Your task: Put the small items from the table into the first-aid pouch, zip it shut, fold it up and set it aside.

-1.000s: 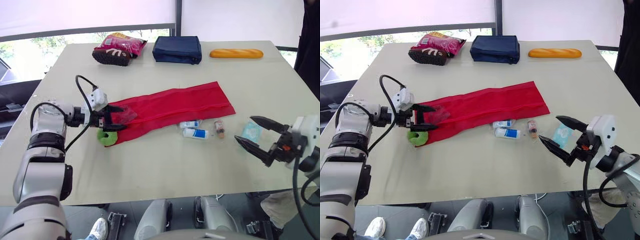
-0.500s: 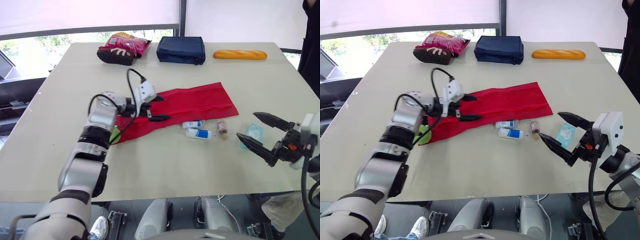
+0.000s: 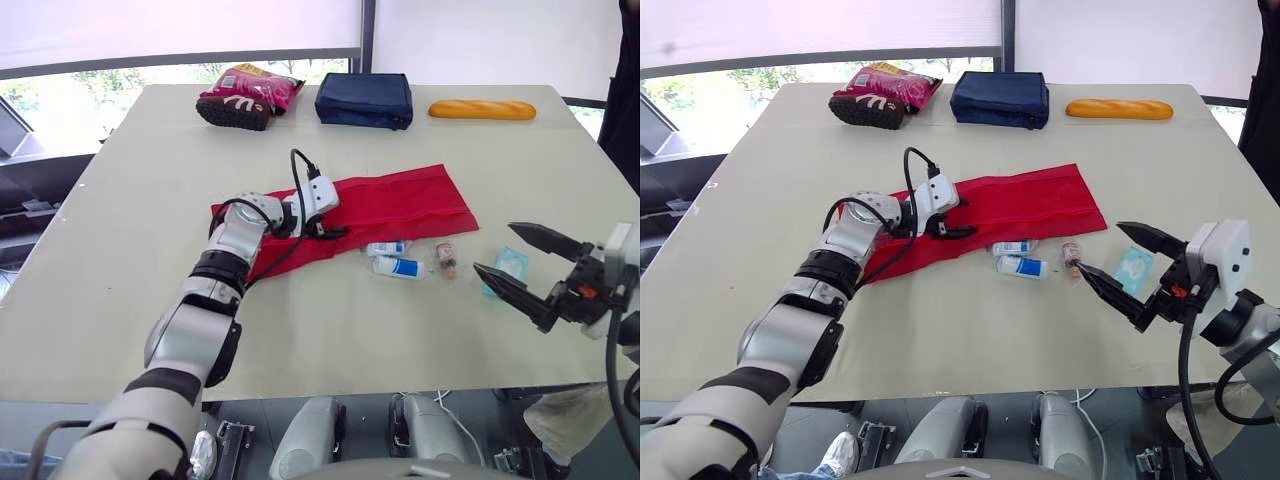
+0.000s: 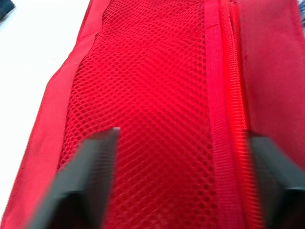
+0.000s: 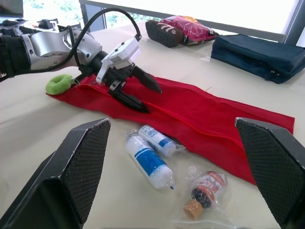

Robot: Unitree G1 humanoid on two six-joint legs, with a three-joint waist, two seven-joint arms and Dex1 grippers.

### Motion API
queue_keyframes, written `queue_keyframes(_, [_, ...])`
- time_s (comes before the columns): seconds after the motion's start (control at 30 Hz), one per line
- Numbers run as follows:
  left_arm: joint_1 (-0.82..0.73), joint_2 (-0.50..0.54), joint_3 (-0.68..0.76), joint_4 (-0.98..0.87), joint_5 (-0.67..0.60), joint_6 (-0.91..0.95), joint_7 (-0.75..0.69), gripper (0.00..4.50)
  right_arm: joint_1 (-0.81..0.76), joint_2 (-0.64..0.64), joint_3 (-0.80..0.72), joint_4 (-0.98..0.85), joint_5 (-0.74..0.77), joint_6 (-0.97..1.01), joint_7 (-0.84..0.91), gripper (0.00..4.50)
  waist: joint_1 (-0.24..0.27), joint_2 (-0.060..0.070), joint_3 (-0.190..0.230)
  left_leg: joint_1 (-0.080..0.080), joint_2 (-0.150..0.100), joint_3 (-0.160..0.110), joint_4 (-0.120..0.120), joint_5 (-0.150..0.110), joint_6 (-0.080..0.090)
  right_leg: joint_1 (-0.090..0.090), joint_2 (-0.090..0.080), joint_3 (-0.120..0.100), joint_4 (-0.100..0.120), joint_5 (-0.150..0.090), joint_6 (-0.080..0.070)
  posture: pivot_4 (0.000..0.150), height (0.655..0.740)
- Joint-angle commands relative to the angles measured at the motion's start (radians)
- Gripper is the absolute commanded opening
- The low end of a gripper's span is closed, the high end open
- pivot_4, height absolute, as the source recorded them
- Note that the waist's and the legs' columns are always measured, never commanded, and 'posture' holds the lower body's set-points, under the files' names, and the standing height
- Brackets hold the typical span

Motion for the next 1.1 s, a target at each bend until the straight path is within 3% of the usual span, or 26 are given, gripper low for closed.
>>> queue_keyframes(0.03, [-0.013, 0.031, 0.015, -0.004, 0.004, -0.022, -0.015, 2.35, 0.0, -0.009, -0.034, -0.032, 0.013, -0.015, -0.008, 4.5, -0.001, 0.0, 0.0, 0.0, 0.0, 0.0, 0.0, 0.0, 0.0, 0.0, 0.0, 0.0, 0.0, 0.0, 0.0, 0.15, 0.7395])
queue_keyframes(0.4, [-0.006, 0.039, 0.017, -0.003, -0.003, -0.015, -0.038, 2.35, -0.013, -0.017, -0.022, -0.015, 0.002, -0.02, -0.005, 4.5, -0.002, 0.0, 0.0, 0.0, 0.0, 0.0, 0.0, 0.0, 0.0, 0.0, 0.0, 0.0, 0.0, 0.0, 0.0, 0.15, 0.7395])
queue_keyframes(0.5, [-0.004, 0.037, 0.026, -0.008, -0.017, -0.002, -0.053, 1.45, -0.007, -0.018, -0.024, -0.016, 0.002, -0.021, -0.002, 4.5, -0.002, 0.0, 0.0, 0.0, 0.0, 0.0, 0.0, 0.0, 0.0, 0.0, 0.0, 0.0, 0.0, 0.0, 0.0, 0.15, 0.7395])
queue_keyframes(0.6, [-0.003, 0.038, 0.034, -0.011, -0.026, 0.012, -0.064, 0.04, -0.004, -0.018, -0.027, -0.017, 0.001, -0.02, -0.002, 4.5, -0.002, 0.0, 0.0, 0.0, 0.0, 0.0, 0.0, 0.0, 0.0, 0.0, 0.0, 0.0, 0.0, 0.0, 0.0, 0.15, 0.7395])
queue_keyframes(0.83, [0.002, 0.043, 0.067, -0.058, -0.074, 0.046, -0.128, 0.04, 0.026, -0.016, -0.051, -0.03, -0.001, -0.022, 0.0, 4.5, -0.002, 0.0, 0.0, 0.0, 0.0, 0.0, 0.0, 0.0, 0.0, 0.0, 0.0, 0.0, 0.0, 0.0, 0.0, 0.15, 0.7395])
queue_keyframes(1.1, [0.04, 0.08, 0.072, -0.165, -0.089, 0.101, -0.17, 0.04, 0.183, -0.012, -0.173, -0.079, -0.004, -0.047, 0.075, 4.5, 0.0, 0.0, 0.0, 0.0, 0.0, 0.0, 0.0, 0.0, 0.0, 0.0, 0.0, 0.0, 0.0, 0.0, 0.0, 0.15, 0.7395])
